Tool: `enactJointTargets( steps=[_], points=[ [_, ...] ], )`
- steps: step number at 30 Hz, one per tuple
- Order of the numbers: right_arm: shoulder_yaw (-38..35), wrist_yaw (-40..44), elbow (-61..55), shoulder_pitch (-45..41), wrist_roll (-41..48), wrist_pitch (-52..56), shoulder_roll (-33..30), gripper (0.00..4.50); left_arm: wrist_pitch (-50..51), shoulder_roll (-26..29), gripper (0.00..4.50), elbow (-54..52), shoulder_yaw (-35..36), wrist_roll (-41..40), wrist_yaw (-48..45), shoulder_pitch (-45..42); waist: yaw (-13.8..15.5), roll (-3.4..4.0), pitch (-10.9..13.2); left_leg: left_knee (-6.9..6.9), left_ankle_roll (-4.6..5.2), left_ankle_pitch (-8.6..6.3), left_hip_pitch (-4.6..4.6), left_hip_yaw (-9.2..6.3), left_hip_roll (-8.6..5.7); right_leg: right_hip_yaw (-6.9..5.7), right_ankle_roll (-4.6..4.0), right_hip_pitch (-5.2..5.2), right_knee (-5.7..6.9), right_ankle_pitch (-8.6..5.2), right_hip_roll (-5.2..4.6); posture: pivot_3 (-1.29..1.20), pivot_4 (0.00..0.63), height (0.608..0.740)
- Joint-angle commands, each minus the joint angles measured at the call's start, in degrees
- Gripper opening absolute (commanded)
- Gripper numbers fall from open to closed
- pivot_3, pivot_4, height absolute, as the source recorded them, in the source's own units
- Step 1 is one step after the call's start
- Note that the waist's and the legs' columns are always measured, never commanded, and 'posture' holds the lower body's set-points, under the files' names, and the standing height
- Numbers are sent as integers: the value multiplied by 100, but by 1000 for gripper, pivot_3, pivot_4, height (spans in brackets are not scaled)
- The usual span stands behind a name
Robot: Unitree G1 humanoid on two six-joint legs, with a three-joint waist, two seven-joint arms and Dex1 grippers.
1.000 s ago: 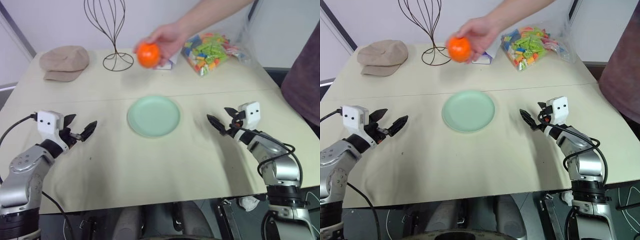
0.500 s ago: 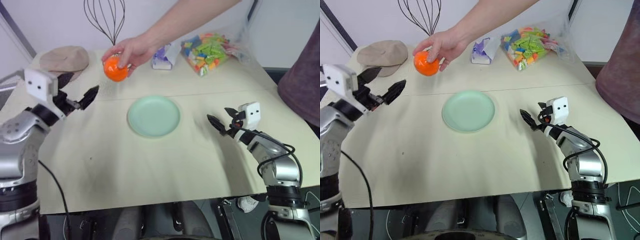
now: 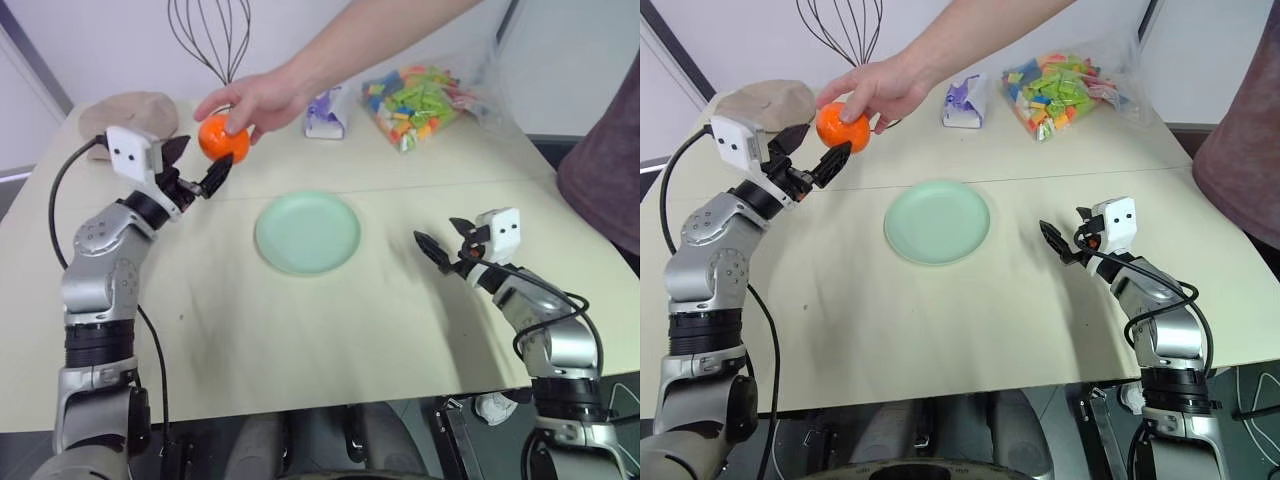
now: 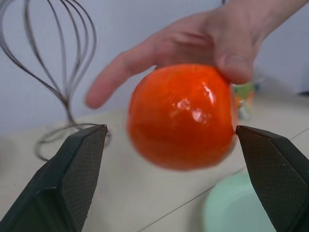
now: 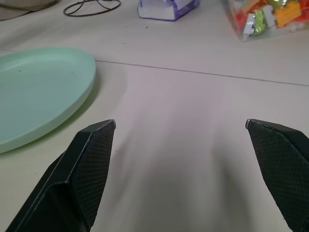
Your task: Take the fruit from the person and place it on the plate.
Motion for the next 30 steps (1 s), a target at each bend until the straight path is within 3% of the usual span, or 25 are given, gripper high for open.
enactJointTargets(
  steps=[1,5,6,10,15,19,30],
  points=[
    [-214,-72,-333,87,64,-59,-23,4408,745,-77,4500,-508,696,-877,359,330,-5,0,0,0,1,-1,1,-2,2,1,0,-1,2,0,-2,0,150,740],
    [-201,-100,-394,172,70,-38,14,4408,862,-61,4500,-751,942,-1072,555,604,30,0,0,-1,1,0,1,-10,5,0,-1,-1,4,0,2,0,150,740],
    [-181,-102,-386,170,69,-37,27,4408,709,18,4500,-789,827,-879,480,647,46,-1,0,0,1,0,1,-10,5,0,-1,0,4,0,4,0,150,740],
    [-104,-104,-282,49,39,-48,82,4408,-895,1008,4500,-851,-449,1176,-154,826,53,-2,0,4,-1,1,2,-5,-3,1,-9,5,1,-4,12,0,150,740],
    [-71,-80,-191,-41,20,-73,119,4408,-1639,1310,4500,-1019,-754,1606,-541,778,47,1,-1,3,-1,1,2,4,-6,5,-23,5,-6,-13,0,0,150,740],
    [-85,-88,-195,-24,38,-70,146,4408,-1948,1320,4500,-959,-810,1821,-590,712,40,1,-1,2,-1,1,1,2,-3,4,-9,4,-5,-5,-1,0,150,740],
    [-87,-175,-249,72,10,-97,247,4408,-3788,1263,4500,435,-1282,3250,-139,-297,48,0,0,2,0,1,1,2,-3,0,-1,4,-4,-1,4,0,150,740]
  ],
)
